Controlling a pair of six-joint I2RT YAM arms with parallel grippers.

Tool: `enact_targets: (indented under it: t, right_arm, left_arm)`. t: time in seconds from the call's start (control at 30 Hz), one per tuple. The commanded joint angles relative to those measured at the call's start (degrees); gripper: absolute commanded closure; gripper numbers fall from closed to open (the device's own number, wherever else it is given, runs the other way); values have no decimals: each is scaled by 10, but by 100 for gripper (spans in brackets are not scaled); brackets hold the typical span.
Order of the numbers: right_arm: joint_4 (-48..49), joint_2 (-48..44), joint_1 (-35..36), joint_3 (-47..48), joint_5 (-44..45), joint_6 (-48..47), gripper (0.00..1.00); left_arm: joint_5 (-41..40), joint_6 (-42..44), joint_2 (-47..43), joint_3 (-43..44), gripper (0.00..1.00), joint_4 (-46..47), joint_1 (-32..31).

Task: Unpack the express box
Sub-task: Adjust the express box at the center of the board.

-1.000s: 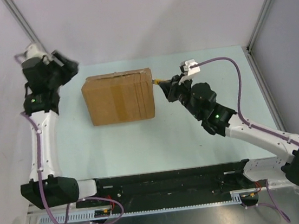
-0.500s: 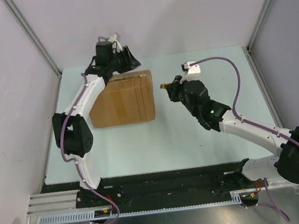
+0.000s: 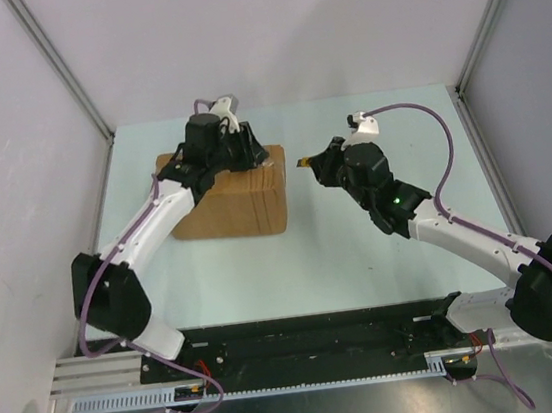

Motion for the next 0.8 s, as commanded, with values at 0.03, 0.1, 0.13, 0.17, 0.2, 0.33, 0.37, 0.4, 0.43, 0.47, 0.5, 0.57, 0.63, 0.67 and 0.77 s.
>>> enact_targets:
  t: [0.03, 0.1, 0.13, 0.17, 0.2, 0.33, 0.37, 0.4, 0.43, 0.47, 0.5, 0.57, 0.63, 0.67, 0.77]
  right_arm:
    - [14, -3, 4, 6, -22, 77, 100]
    - [10, 2, 7, 6, -14, 111, 100]
    - [10, 10, 7, 6, -18, 121, 100]
    - [13, 14, 7, 5, -25, 132, 100]
    - [26, 18, 8, 6, -35, 132, 100]
    - [49, 46, 7, 6, -101, 139, 100]
    - [54, 55, 7, 5, -106, 141, 100]
    - [59, 58, 8, 6, -116, 134, 100]
    - [67, 61, 9, 6, -121, 127, 100]
    - [82, 65, 11, 6, -125, 121, 100]
    - [94, 73, 10, 5, -138, 110, 100]
    - [123, 83, 8, 6, -154, 102, 100]
    - [133, 99, -2, 13, -174, 91, 100]
    - [143, 103, -2, 17, -182, 87, 100]
    - [146, 123, -5, 38, -184, 60, 100]
  left_arm:
    - [-70, 16, -63, -85, 55, -26, -26]
    - [-74, 12, -75, -111, 56, -29, -32]
    - [-84, 5, -76, -118, 57, -32, -35]
    - [-90, 2, -80, -122, 57, -36, -38]
    - [-95, 0, -81, -131, 58, -44, -45]
    - [-116, -12, -89, -140, 60, -60, -54]
    - [-133, -14, -90, -140, 60, -63, -54]
    - [-136, -14, -94, -141, 60, -66, -54]
    - [-137, -14, -97, -141, 60, -66, -54]
    - [-142, -15, -97, -142, 60, -69, -54]
    - [-143, -14, -100, -141, 60, -73, -54]
    - [-150, -14, -100, -141, 59, -76, -54]
    - [-155, -14, -103, -139, 59, -82, -54]
    - [-157, -13, -102, -136, 58, -85, -54]
    - [-164, -14, -96, -126, 58, -93, -54]
